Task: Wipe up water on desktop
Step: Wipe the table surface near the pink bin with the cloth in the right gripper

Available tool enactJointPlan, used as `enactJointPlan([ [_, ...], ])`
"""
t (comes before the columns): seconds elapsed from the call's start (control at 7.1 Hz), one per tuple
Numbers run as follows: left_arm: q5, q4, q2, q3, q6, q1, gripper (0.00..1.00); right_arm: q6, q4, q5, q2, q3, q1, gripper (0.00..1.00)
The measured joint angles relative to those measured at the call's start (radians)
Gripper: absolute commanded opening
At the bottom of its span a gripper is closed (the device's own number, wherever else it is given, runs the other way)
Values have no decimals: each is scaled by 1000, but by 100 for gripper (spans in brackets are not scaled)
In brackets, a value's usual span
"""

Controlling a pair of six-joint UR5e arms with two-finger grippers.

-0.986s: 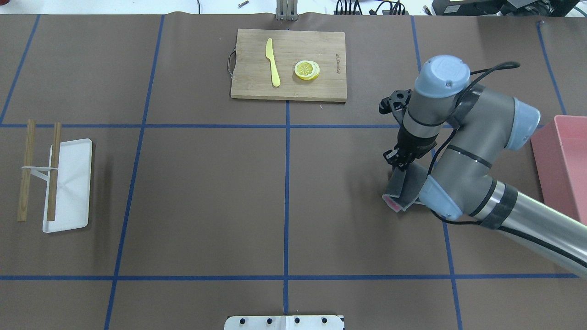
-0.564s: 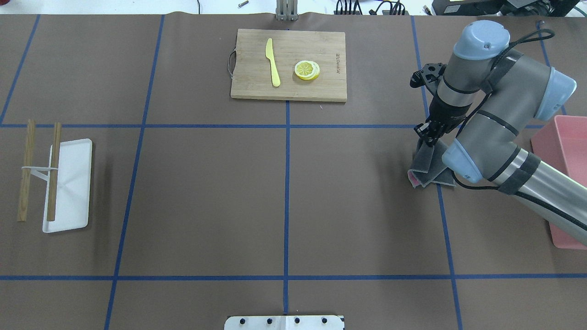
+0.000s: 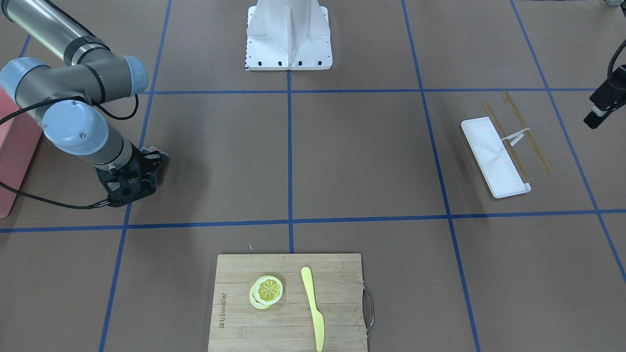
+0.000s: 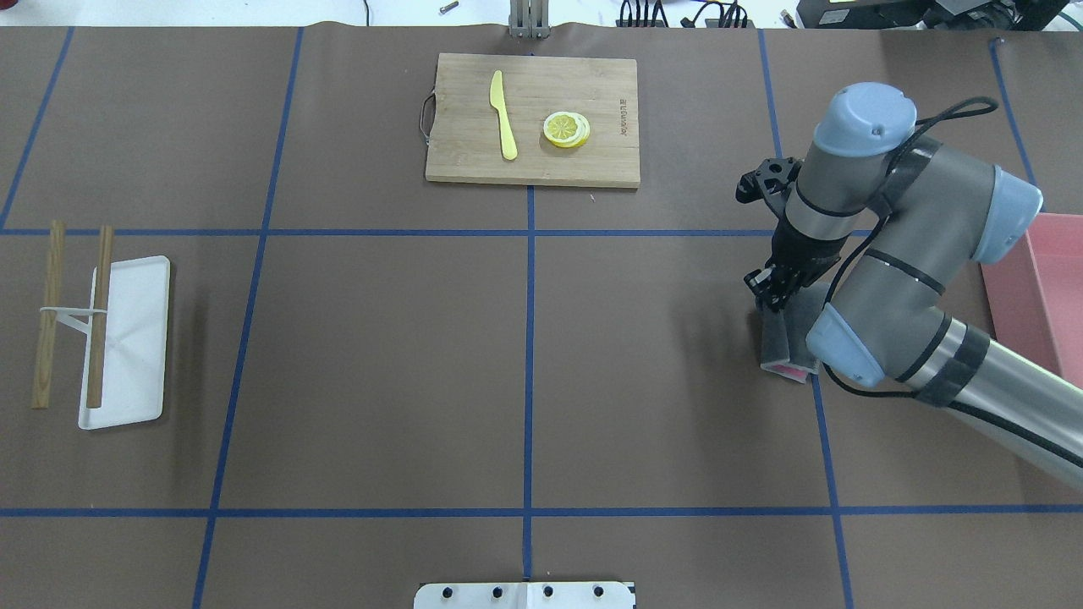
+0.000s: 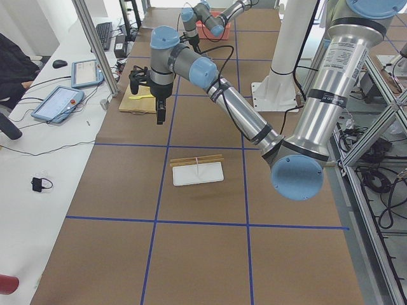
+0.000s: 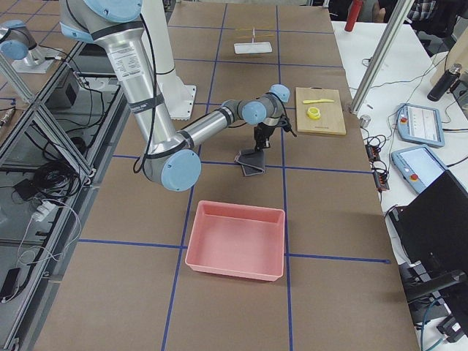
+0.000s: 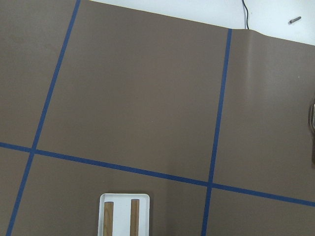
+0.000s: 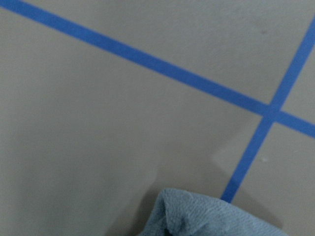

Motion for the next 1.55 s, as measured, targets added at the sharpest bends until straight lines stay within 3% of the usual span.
enactJointPlan([
  [0.56, 1, -1, 3, 18, 10, -1, 98, 112, -1, 22, -209, 301, -174, 0],
  [0.85, 2, -1, 3, 20, 11, -1, 98, 214, 0, 19, -243, 355, -271, 0],
  [1.13, 2, -1, 1, 20, 11, 0, 98, 248, 1, 10, -210, 333, -294, 0],
  [1.55, 2, -1, -8, 34, 8, 3, 98, 214, 0, 14, -48, 150, -183, 0],
])
